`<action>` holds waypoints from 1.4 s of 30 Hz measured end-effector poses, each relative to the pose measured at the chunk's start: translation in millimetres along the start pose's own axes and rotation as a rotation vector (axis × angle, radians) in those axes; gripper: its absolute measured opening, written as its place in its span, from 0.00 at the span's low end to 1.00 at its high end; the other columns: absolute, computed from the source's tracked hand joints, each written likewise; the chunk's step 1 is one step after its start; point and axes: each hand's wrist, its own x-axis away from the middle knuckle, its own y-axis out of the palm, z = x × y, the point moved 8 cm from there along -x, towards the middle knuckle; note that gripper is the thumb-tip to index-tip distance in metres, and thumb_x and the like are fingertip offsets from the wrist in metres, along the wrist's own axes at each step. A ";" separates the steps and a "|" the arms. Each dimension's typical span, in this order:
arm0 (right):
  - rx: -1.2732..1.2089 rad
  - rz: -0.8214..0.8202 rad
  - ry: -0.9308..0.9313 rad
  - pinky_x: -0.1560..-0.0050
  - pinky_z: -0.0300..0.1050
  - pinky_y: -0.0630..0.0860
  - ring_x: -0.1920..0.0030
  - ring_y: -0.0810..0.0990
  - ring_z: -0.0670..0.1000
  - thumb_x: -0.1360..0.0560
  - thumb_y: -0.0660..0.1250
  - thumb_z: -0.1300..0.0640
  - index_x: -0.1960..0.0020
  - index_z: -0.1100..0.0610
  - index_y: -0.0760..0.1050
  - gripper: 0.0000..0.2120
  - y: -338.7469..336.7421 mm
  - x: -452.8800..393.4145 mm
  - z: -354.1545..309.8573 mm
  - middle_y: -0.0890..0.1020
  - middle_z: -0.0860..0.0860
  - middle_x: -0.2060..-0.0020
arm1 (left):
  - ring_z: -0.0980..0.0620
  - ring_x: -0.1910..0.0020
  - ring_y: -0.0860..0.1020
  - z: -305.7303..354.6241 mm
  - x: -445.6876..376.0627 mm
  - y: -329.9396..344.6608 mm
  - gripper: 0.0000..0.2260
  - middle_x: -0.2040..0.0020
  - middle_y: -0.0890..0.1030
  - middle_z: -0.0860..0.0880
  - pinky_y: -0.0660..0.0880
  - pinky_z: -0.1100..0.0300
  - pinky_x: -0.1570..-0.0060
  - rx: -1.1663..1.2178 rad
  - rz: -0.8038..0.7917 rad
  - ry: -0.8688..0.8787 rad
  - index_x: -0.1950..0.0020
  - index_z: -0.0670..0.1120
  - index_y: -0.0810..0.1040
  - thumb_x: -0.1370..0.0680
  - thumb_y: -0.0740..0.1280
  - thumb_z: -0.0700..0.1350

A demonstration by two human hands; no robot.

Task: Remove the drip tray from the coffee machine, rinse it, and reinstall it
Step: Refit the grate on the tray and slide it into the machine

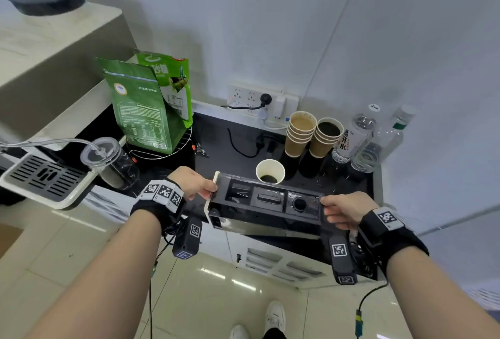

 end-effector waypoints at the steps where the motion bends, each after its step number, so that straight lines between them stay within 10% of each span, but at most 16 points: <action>1: 0.007 -0.002 -0.007 0.64 0.42 0.73 0.69 0.81 0.51 0.27 0.75 0.55 0.60 0.60 0.81 0.09 3.0 0.1 -1.9 0.84 0.52 0.71 | 0.53 0.76 0.68 -2.3 -0.4 -2.9 0.08 0.65 0.89 0.49 0.65 0.68 0.80 0.018 0.021 -0.012 0.58 0.40 0.87 0.25 0.77 0.45; 9: 0.024 0.045 -0.023 0.67 0.42 0.73 0.74 0.81 0.50 0.26 0.74 0.60 0.63 0.62 0.80 0.09 17.6 -12.5 -5.0 0.83 0.55 0.73 | 0.54 0.78 0.74 -12.1 -7.2 -4.9 0.08 0.67 0.88 0.49 0.69 0.66 0.75 -0.039 0.107 -0.084 0.64 0.41 0.86 0.26 0.78 0.44; 17: 0.079 0.174 -0.024 0.67 0.43 0.78 0.75 0.82 0.51 0.28 0.74 0.61 0.66 0.62 0.80 0.10 1.3 -34.2 4.9 0.82 0.53 0.76 | 0.44 0.56 0.87 13.3 -8.8 24.0 0.07 0.61 0.89 0.48 0.85 0.51 0.48 -0.219 0.158 -0.096 0.64 0.45 0.87 0.30 0.76 0.48; 22: 0.144 0.188 -0.030 0.55 0.56 0.85 0.67 0.86 0.57 0.30 0.73 0.58 0.65 0.61 0.83 0.08 1.3 -42.7 5.5 0.85 0.55 0.72 | 0.45 0.58 0.83 15.5 -9.8 32.6 0.04 0.58 0.85 0.47 0.80 0.54 0.54 -0.275 0.225 -0.117 0.56 0.48 0.87 0.28 0.76 0.48; 36: 0.287 0.223 -0.109 0.56 0.54 0.85 0.64 0.86 0.58 0.31 0.71 0.56 0.70 0.54 0.84 0.10 4.2 -64.6 -26.2 0.84 0.53 0.75 | 0.40 0.47 0.83 35.4 -6.7 28.9 0.07 0.46 0.85 0.45 0.80 0.51 0.47 -0.389 0.329 -0.107 0.48 0.51 0.87 0.24 0.72 0.45; 39: 0.431 0.228 -0.155 0.53 0.47 0.82 0.61 0.84 0.56 0.30 0.71 0.53 0.67 0.52 0.84 0.08 8.7 -68.1 -37.9 0.87 0.52 0.65 | 0.41 0.40 0.82 44.6 -10.7 31.8 0.12 0.39 0.84 0.48 0.78 0.50 0.44 -0.475 0.325 0.017 0.40 0.56 0.85 0.22 0.70 0.46; 42: 0.710 0.272 -0.294 0.46 0.47 0.77 0.45 0.82 0.56 0.27 0.69 0.44 0.41 0.49 0.82 0.17 20.9 -64.7 -58.0 0.84 0.52 0.43 | 0.45 0.27 0.73 59.4 -13.3 43.6 0.19 0.28 0.78 0.51 0.75 0.47 0.33 -0.548 0.272 0.298 0.29 0.56 0.79 0.20 0.69 0.49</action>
